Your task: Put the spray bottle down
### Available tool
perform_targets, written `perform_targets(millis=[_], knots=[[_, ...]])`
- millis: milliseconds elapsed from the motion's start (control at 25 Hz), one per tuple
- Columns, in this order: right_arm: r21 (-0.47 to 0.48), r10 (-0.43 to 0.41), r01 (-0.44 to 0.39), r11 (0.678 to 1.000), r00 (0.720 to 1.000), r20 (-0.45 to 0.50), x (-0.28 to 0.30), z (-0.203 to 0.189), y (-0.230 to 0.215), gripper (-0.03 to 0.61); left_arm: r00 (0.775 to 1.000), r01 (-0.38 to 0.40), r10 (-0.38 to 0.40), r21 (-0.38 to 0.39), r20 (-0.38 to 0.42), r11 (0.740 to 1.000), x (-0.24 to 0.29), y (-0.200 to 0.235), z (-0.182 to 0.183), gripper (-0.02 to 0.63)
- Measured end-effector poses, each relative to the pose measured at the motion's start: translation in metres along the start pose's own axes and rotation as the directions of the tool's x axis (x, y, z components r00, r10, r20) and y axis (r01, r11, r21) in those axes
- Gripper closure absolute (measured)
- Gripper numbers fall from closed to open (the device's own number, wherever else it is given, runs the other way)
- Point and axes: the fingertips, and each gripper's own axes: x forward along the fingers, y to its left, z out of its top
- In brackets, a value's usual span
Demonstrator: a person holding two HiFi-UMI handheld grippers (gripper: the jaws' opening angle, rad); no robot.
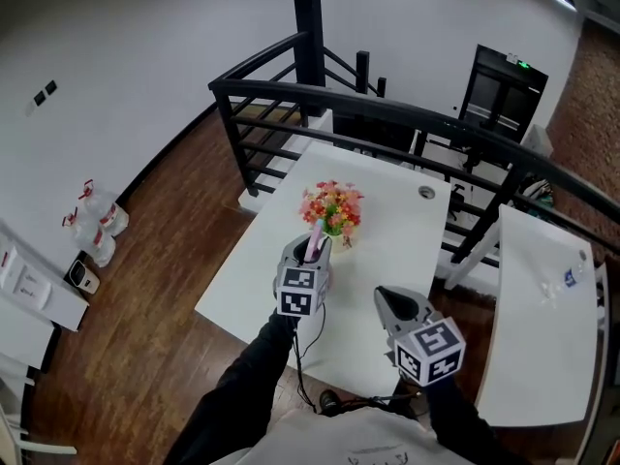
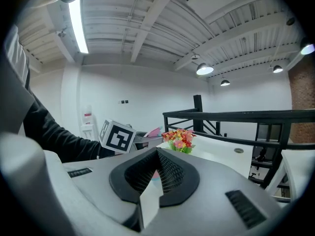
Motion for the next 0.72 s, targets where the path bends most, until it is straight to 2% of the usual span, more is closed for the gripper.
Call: perform_targets(millis=[440, 720], knots=[[-0.003, -0.022, 0.022, 1.0, 0.999, -0.033, 0.012, -0.014, -0.026, 0.595, 0.998, -0.069, 0.069, -0.021, -0.003, 0.997, 0.042, 0.013, -0.035, 0.489], [0.005, -0.031, 0.031, 1.0, 0.999, -0.043, 0.016, -0.016, -0.035, 0.595, 0.997, -0.074, 0.074, 0.007, 0.023, 0.997, 0.05, 0.011, -0.03, 0.486]])
